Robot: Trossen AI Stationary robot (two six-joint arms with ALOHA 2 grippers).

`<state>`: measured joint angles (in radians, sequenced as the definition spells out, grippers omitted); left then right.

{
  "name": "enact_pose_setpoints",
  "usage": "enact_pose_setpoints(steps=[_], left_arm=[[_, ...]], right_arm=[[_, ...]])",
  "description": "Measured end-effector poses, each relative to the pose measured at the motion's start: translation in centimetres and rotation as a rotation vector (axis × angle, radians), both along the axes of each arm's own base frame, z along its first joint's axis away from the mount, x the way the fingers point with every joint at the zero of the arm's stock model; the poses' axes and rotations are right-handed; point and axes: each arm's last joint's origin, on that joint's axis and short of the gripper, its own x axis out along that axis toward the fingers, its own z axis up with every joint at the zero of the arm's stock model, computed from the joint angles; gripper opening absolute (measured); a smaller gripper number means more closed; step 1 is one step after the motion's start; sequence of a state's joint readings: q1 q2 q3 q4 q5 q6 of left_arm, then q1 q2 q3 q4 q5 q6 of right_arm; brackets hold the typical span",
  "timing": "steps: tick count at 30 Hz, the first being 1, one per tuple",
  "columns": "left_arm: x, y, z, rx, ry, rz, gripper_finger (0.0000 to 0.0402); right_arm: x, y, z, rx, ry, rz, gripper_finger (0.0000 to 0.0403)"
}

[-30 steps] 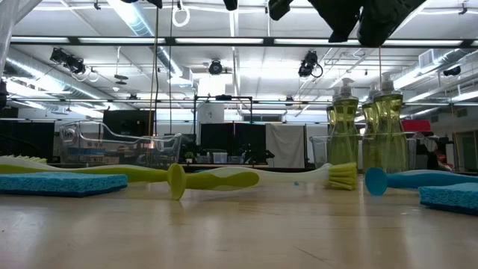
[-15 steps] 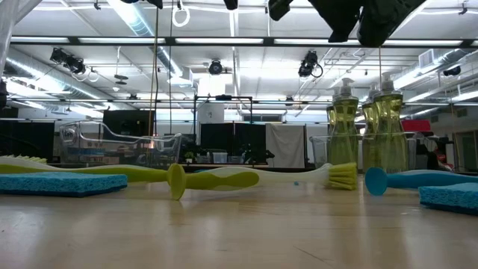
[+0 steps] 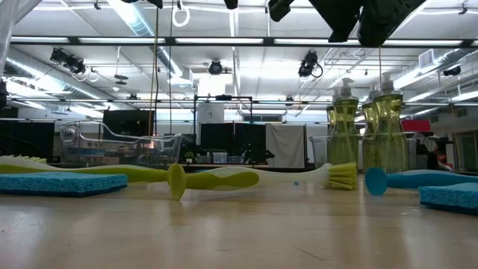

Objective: Pick & Place Kitchen Sink Supplies
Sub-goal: Put the blue sponge into the left transparent bin

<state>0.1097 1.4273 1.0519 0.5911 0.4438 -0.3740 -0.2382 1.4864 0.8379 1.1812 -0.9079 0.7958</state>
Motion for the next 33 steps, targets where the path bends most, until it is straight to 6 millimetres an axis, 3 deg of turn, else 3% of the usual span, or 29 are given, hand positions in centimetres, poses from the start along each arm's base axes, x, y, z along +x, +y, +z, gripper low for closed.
enact_pose_setpoints(steps=[10,14,22,33], left_arm=[[-0.2,0.8,-0.2,0.016,0.022,-0.054,0.0011],[-1.1,1.6,0.4,0.032,0.029,-0.035,0.0014],[-4.9,4.0,1.7,0.117,0.141,0.087,0.0011],[-10.3,7.1,0.7,0.166,0.441,0.294,0.0014]], right_arm=[[-0.1,-0.4,0.0,0.027,0.023,-0.003,0.0106],[-0.2,-1.0,0.0,0.027,0.023,-0.023,0.0129],[-0.5,-2.1,0.1,0.036,0.028,-0.050,0.0141],[-0.3,-3.0,-0.4,0.032,0.055,-0.128,0.0123]])
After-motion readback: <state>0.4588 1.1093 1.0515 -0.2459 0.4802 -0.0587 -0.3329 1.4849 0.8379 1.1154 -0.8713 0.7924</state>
